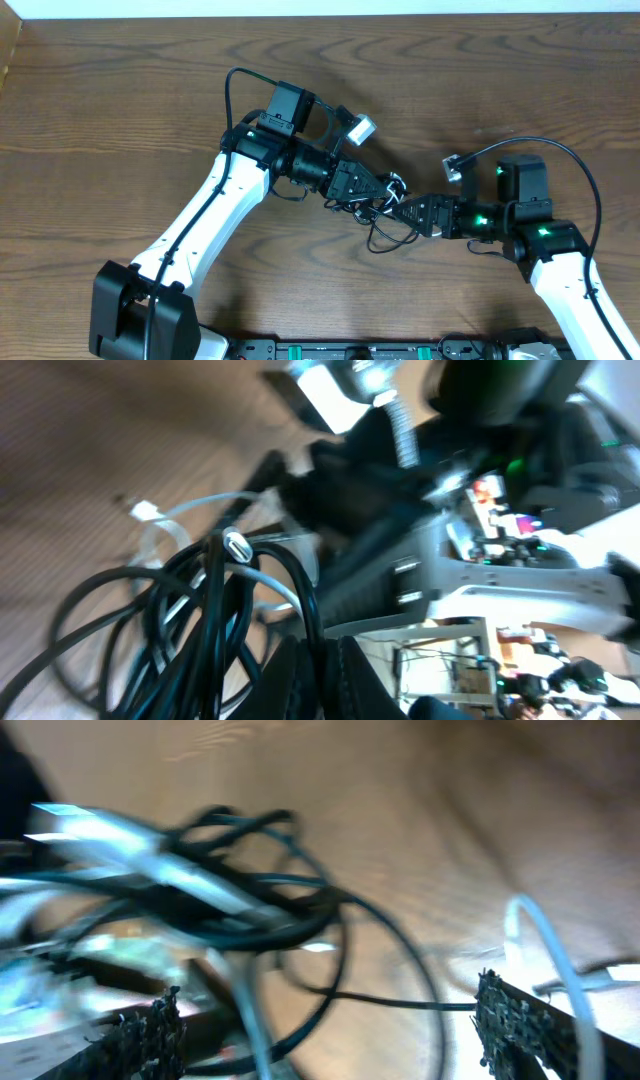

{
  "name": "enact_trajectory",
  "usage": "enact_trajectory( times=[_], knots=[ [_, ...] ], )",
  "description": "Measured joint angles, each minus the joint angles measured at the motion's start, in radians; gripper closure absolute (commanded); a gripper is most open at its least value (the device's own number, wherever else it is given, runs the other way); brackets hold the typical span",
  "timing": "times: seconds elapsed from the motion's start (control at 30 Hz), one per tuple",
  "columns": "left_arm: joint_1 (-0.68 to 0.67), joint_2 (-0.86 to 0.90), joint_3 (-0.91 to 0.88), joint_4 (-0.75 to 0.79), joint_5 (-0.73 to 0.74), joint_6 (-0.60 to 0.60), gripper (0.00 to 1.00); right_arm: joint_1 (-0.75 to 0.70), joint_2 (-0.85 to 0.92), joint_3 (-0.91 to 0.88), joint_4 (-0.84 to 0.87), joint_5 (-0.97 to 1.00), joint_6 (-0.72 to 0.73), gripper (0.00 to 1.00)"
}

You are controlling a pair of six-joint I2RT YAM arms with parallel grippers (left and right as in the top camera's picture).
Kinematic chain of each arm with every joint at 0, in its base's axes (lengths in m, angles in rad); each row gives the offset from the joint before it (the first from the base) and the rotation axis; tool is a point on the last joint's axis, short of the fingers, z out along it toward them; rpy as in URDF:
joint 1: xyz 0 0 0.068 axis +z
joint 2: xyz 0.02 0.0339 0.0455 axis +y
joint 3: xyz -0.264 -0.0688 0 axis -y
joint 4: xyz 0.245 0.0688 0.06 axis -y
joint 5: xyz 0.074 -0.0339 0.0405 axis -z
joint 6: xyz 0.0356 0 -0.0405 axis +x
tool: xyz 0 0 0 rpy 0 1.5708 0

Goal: Untangle cables

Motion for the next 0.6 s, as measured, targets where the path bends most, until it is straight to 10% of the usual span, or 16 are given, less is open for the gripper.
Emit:
enact_trajectory(
  times=[0.1,0.2,0.27,0.6],
  knots=[
    [0.0,0.0,0.0,0.059,0.102,-0.017,0.92,0.022,0.0,0.0,0.033,0.067,-0.033,0.24],
    [0.0,0.0,0.0,0.089,0.193,-0.025,0.92,0.043,0.0,0.0,0.085,0.101,-0.057,0.8],
    [0.0,0.0,0.0,0.092,0.219,-0.03,0.93,0.053,0.0,0.0,0.103,0.115,-0.062,0.99],
    [-0.003,0.0,0.0,0.094,0.197,-0.044,0.92,0.063,-0.002,0.004,-0.088,0.446,0.06,0.99]
  ],
)
